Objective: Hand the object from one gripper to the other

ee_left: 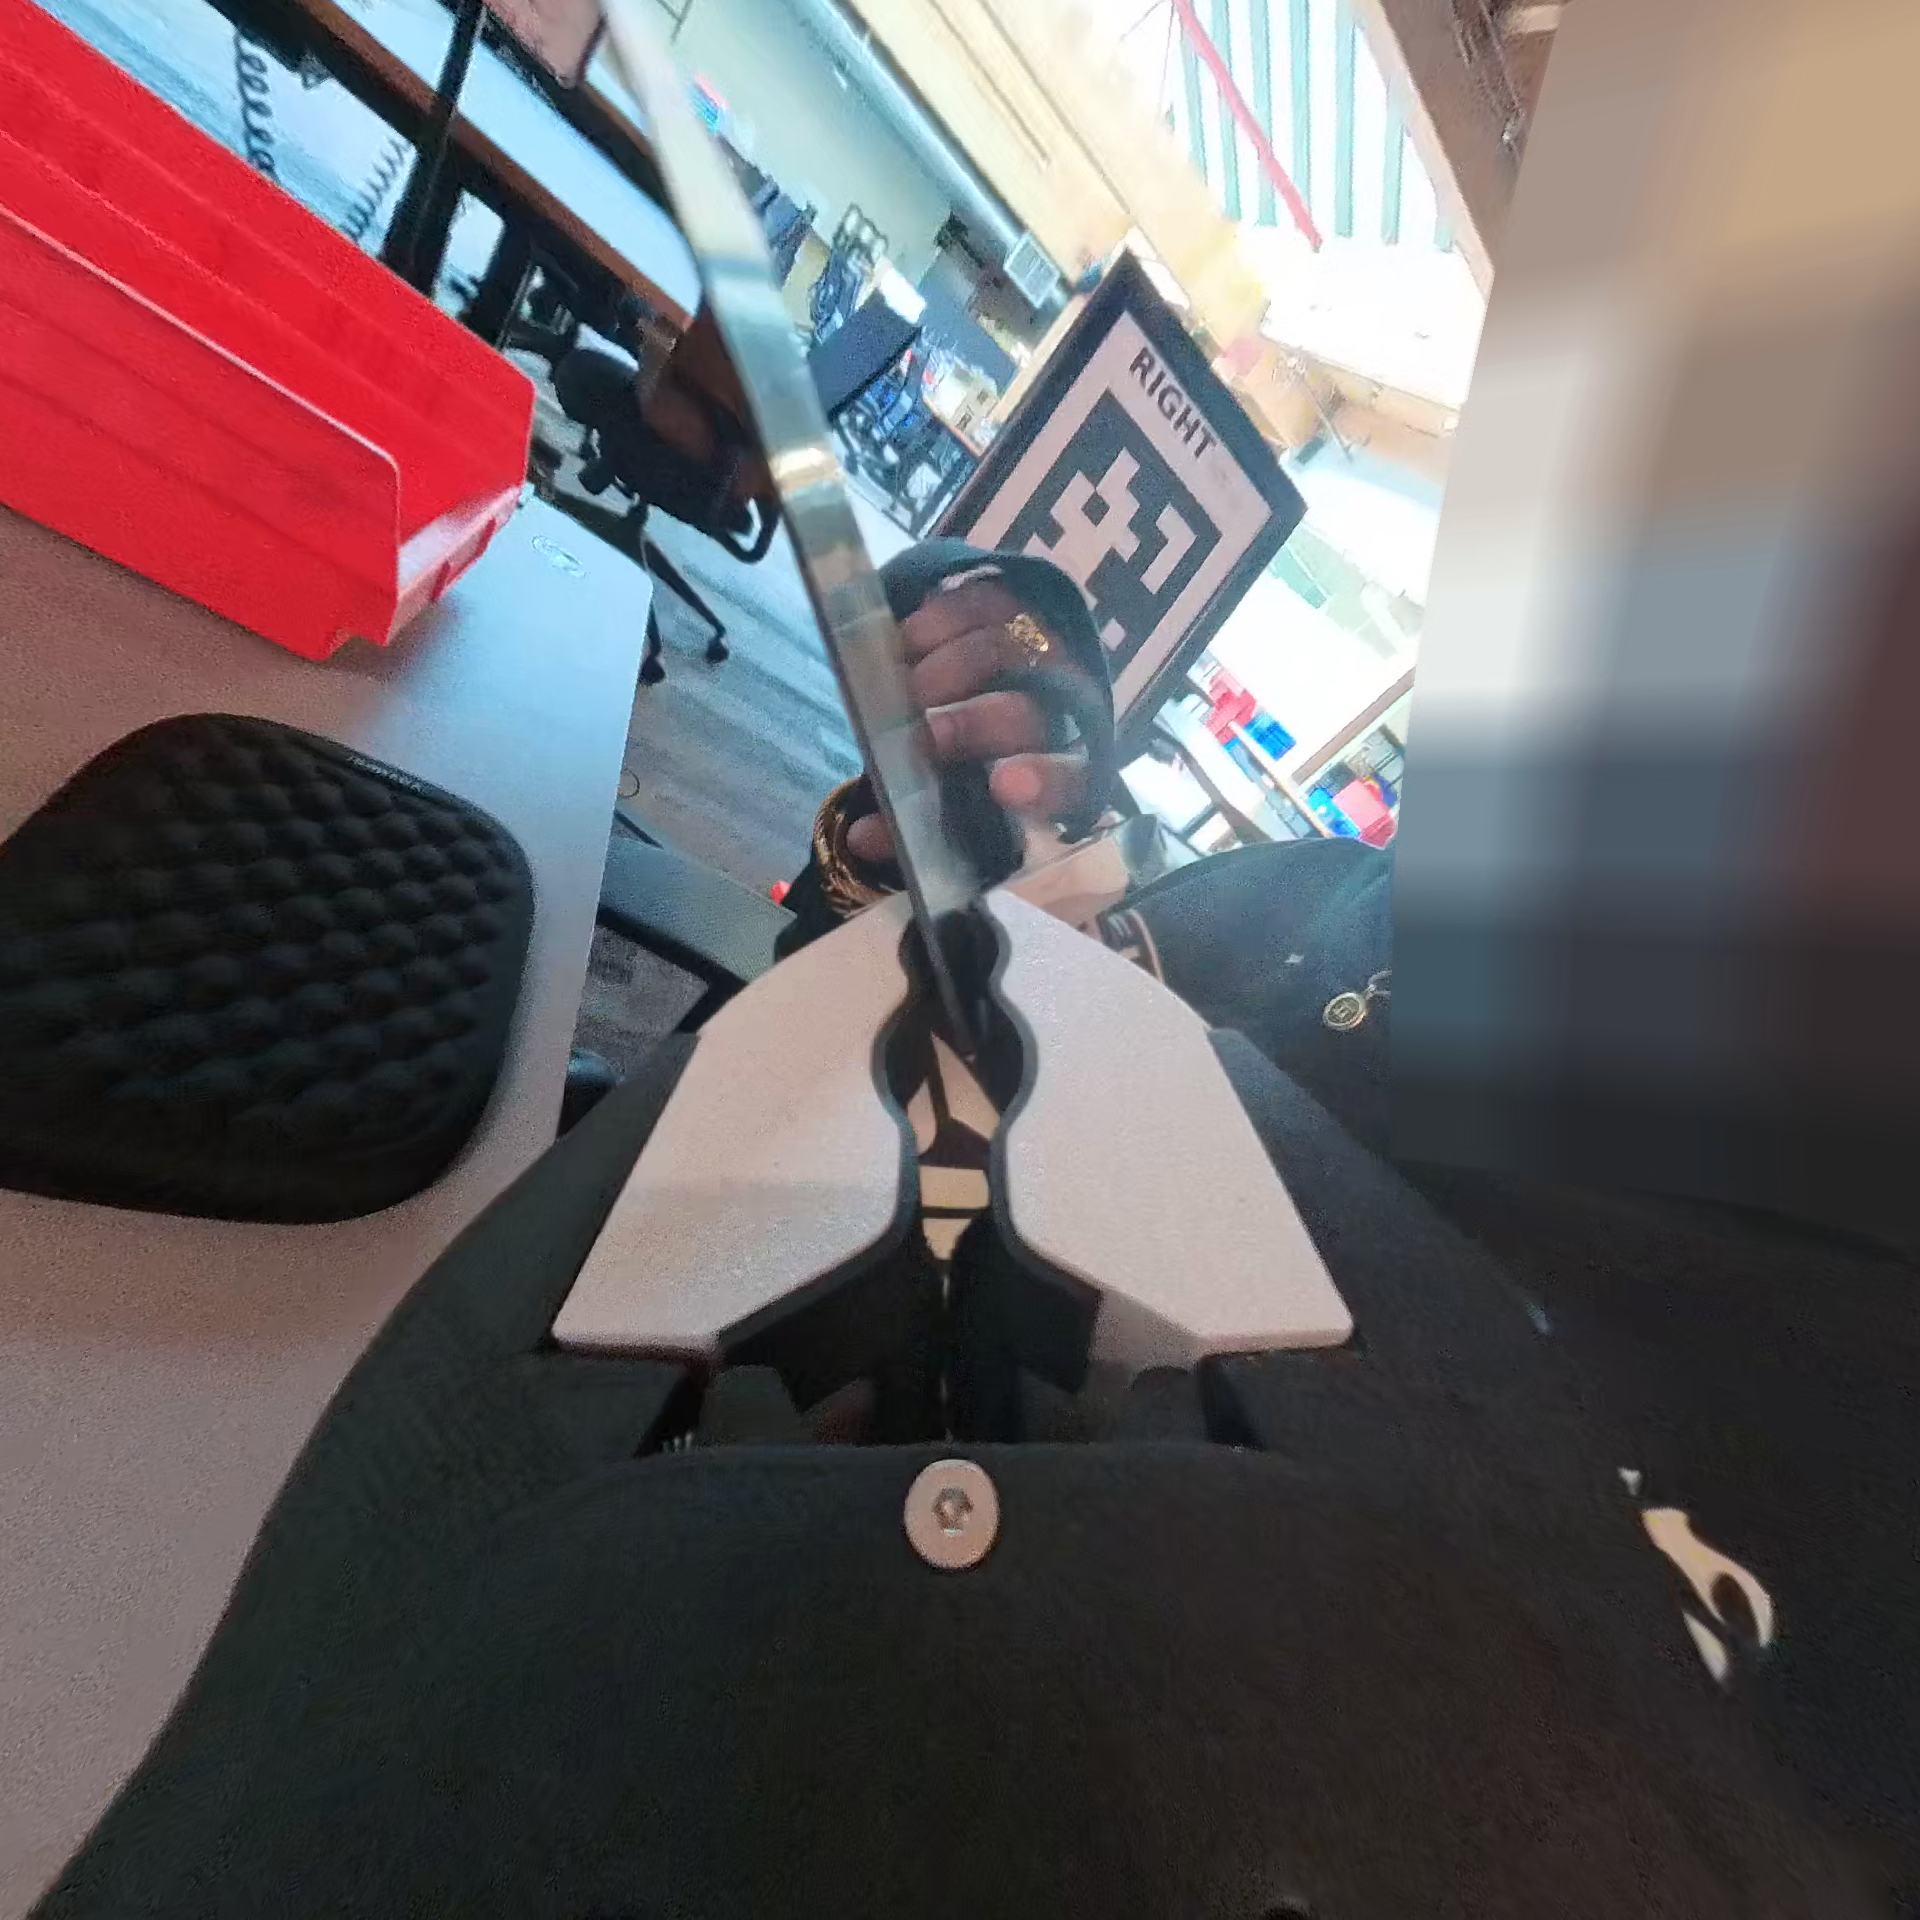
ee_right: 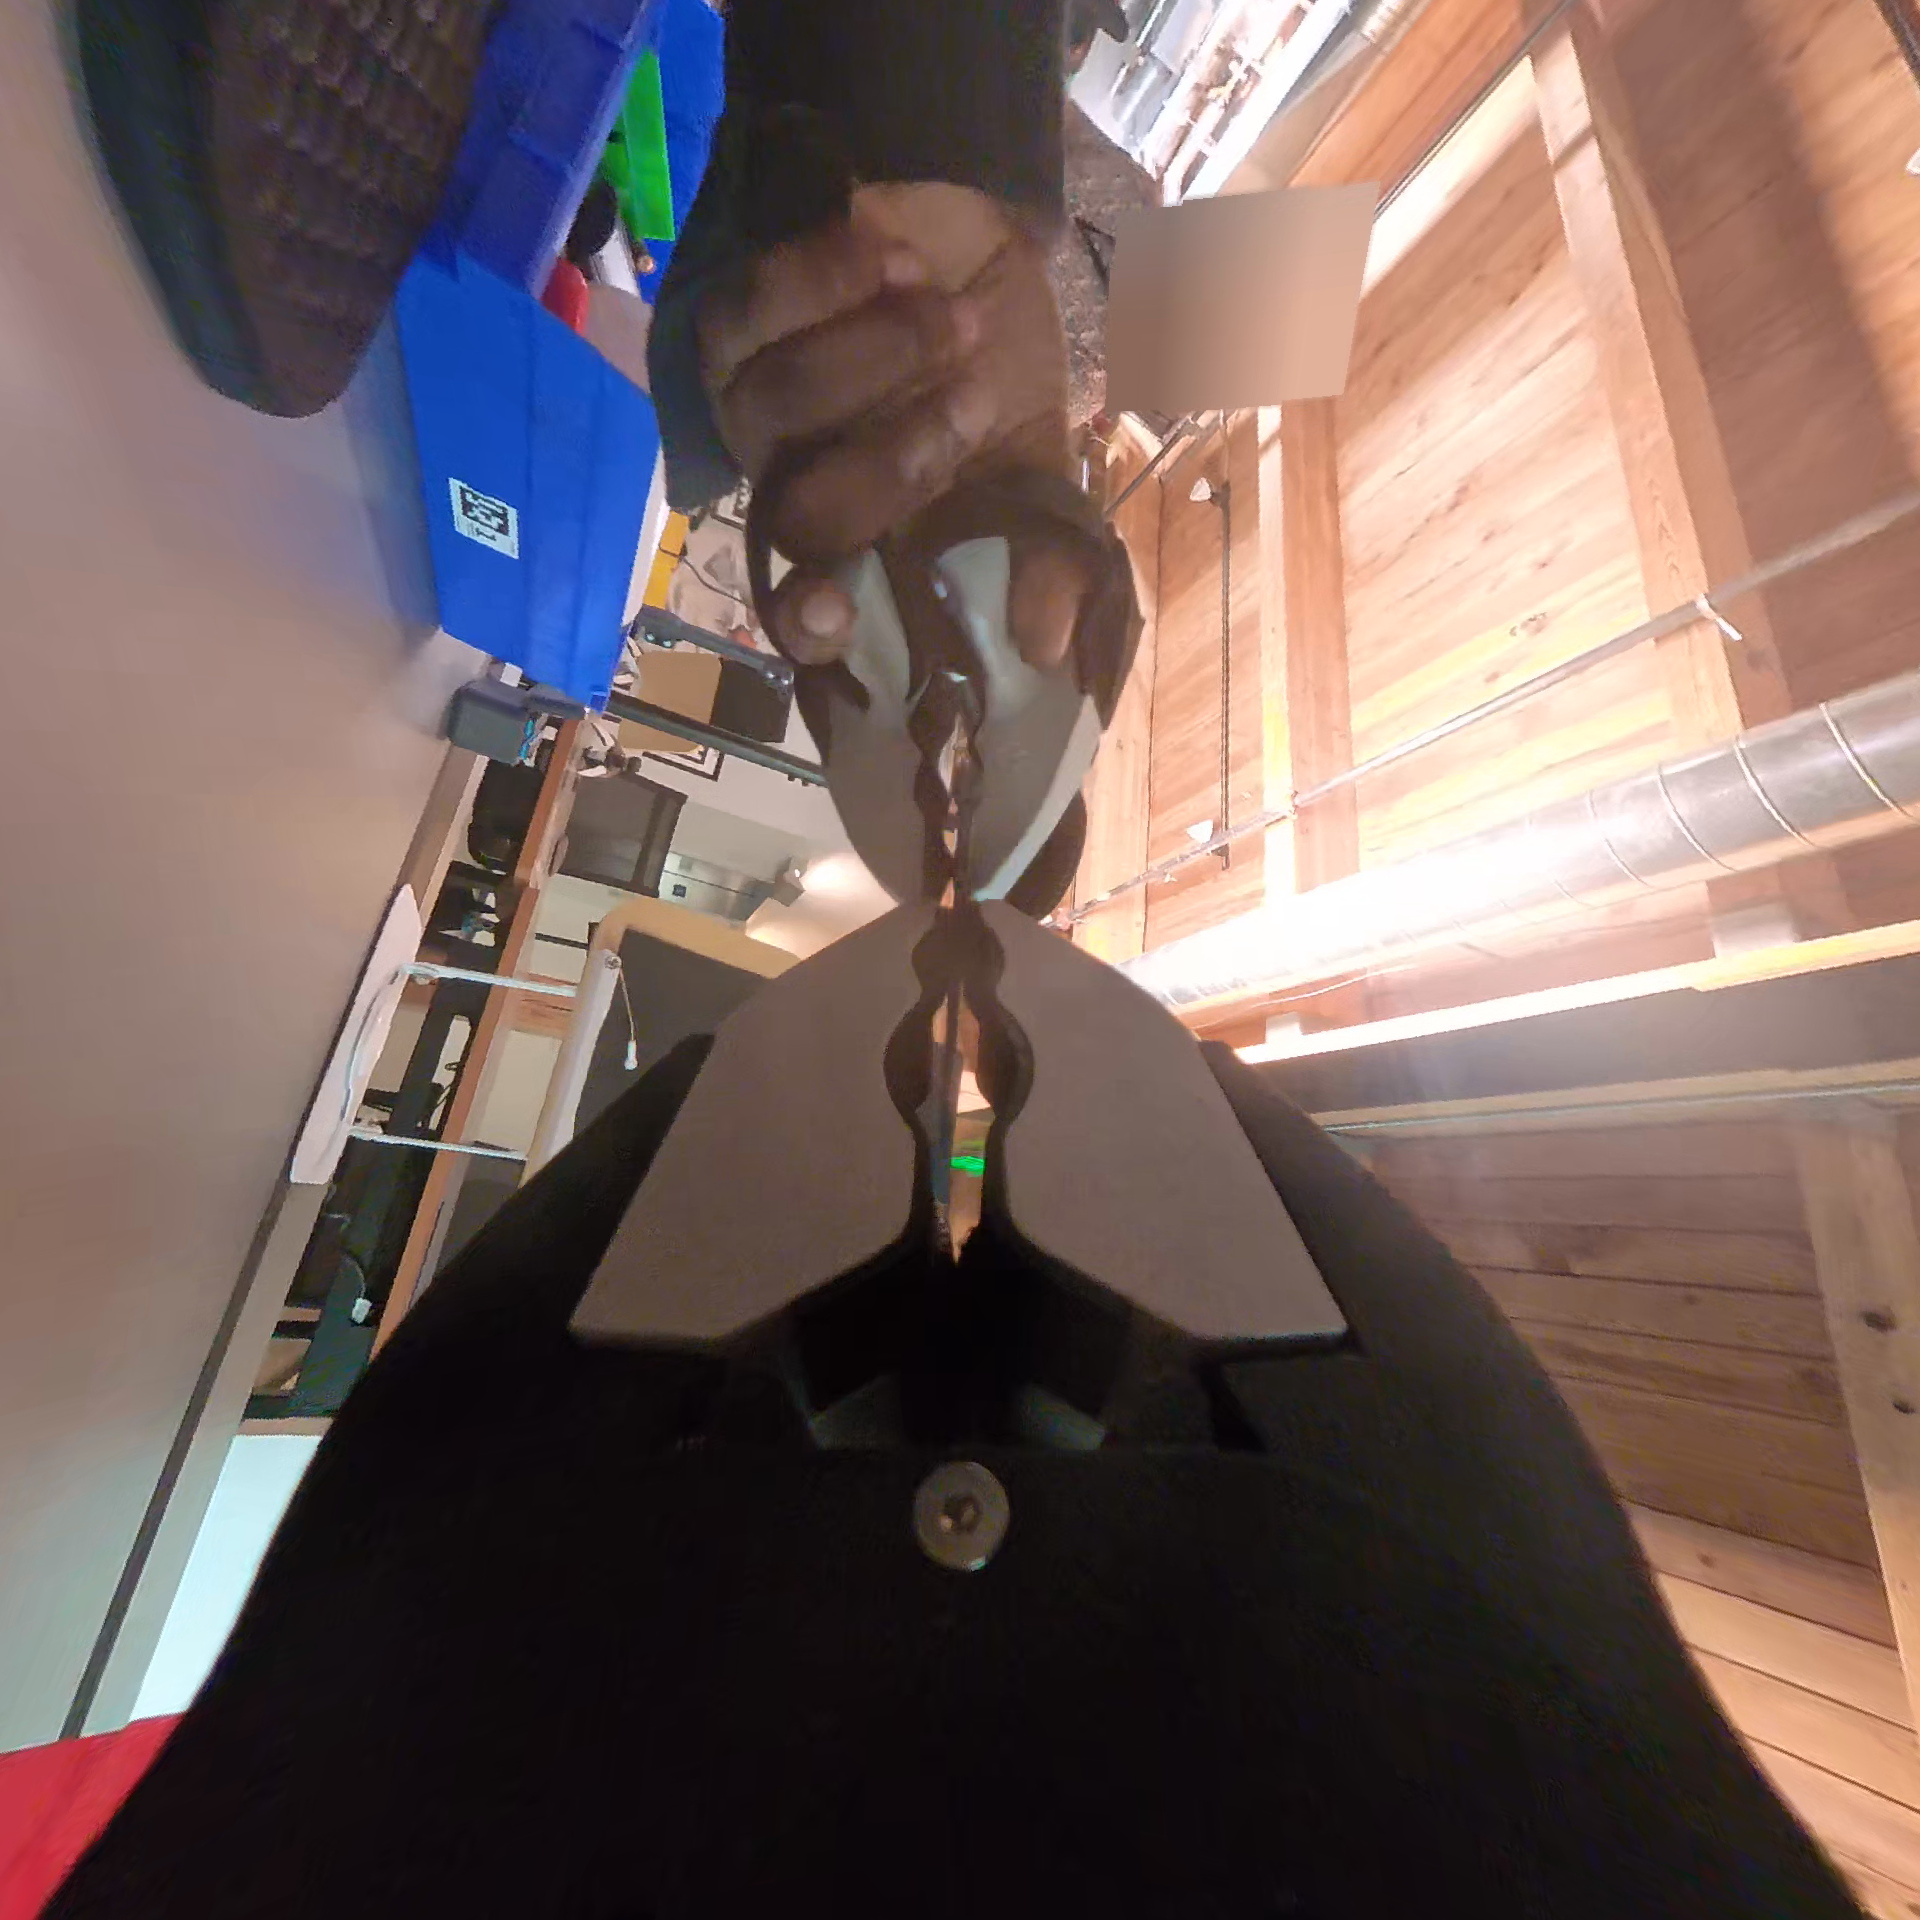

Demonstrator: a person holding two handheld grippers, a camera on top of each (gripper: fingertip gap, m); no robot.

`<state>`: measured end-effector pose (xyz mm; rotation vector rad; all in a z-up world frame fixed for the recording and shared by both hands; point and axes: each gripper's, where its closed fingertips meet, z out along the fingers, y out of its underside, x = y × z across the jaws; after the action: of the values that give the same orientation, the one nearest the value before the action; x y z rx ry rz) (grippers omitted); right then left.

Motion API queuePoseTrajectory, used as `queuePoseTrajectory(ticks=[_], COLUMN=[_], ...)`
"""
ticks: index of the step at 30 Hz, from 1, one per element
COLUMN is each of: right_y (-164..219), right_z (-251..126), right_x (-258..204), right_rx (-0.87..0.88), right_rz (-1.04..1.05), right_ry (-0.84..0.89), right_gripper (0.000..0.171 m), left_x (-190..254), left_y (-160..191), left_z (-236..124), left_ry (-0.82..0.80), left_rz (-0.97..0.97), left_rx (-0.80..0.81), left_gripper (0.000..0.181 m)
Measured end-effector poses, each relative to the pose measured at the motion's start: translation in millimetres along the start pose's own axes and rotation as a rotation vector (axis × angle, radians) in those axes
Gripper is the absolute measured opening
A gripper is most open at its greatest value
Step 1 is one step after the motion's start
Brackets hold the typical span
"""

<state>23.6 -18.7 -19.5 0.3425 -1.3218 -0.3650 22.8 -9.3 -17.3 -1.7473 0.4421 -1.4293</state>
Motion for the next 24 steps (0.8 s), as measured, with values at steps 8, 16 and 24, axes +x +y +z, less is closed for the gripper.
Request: queuePoseTrajectory(ticks=[8,16,24], right_y=[36.9,68.2,40.8], right_z=[-1.4,2.1,5.5], right_x=[23.9,33.4,24.0], right_rx=[-0.043,0.393,0.515], right_rz=[0.550,2.277,2.278], right_ry=[0.133,-0.088,-0.278], right_gripper=[0.019,0.052,0.002], left_x=[16.9,24.1,9.0], left_y=[-43.2,-56.3,-34.2], left_z=[-19.1,-21.7,16.1], left_ry=[-0.019,-0.184,-0.174], left_rz=[0.316,0.622,0.607], left_rx=[0.441,0.716,0.612], left_gripper=[0.002,0.001,0.004])
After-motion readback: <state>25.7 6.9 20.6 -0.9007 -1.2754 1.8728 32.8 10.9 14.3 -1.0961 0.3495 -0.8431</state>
